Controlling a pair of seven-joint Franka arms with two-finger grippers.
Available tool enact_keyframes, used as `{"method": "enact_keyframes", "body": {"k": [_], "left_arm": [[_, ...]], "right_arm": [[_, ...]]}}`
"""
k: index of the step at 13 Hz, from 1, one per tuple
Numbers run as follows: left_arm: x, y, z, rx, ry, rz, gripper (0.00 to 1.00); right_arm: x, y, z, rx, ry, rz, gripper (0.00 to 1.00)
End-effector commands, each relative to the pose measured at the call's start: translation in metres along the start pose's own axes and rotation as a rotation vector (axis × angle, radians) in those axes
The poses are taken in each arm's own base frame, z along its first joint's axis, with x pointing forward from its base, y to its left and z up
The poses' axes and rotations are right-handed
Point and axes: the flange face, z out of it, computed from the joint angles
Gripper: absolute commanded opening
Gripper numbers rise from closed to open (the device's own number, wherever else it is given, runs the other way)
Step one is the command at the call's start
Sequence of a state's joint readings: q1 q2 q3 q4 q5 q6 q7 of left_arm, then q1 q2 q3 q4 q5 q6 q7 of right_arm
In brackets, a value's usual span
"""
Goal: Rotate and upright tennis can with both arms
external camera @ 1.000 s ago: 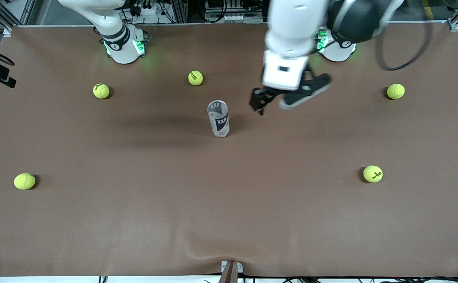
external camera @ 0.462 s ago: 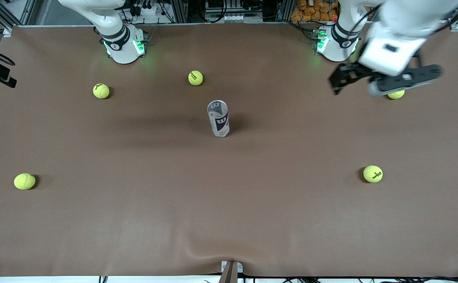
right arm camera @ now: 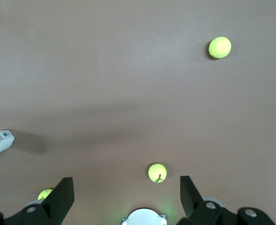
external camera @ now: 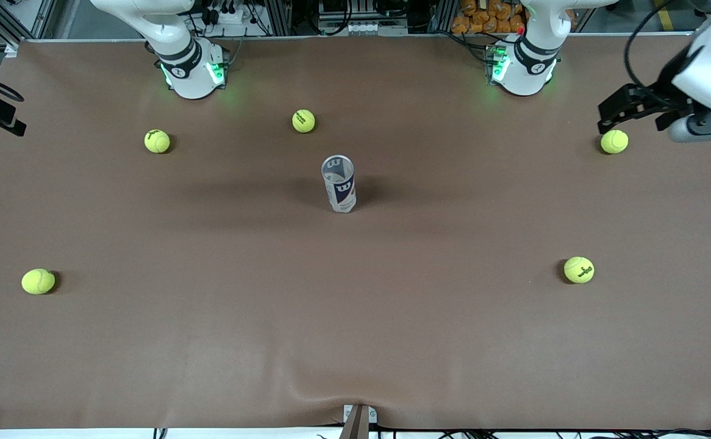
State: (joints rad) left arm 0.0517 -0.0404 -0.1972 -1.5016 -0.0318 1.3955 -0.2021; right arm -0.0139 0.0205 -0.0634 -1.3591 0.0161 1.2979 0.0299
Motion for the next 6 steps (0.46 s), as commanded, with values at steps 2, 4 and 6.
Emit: {"method": "enact_keyframes", "body": {"k": [2, 4, 6], "left_arm": [[-0.042, -0.008, 0.026, 0.010, 0.065, 0.005, 1.00], [-0.037, -0.019, 0.019, 0.011, 0.071, -0.004, 1.00], [-0.029, -0.026, 0.004, -0.001, 0.101, -0.011, 1.00]], "right_arm": [[-0.004, -0.001, -0.004, -0.005, 0.007, 0.014, 1.00], [-0.004, -0.002, -0.004, -0.006, 0.007, 0.013, 1.00], [-0.003, -0.002, -0.003, -0.005, 0.005, 0.012, 1.00]]}}
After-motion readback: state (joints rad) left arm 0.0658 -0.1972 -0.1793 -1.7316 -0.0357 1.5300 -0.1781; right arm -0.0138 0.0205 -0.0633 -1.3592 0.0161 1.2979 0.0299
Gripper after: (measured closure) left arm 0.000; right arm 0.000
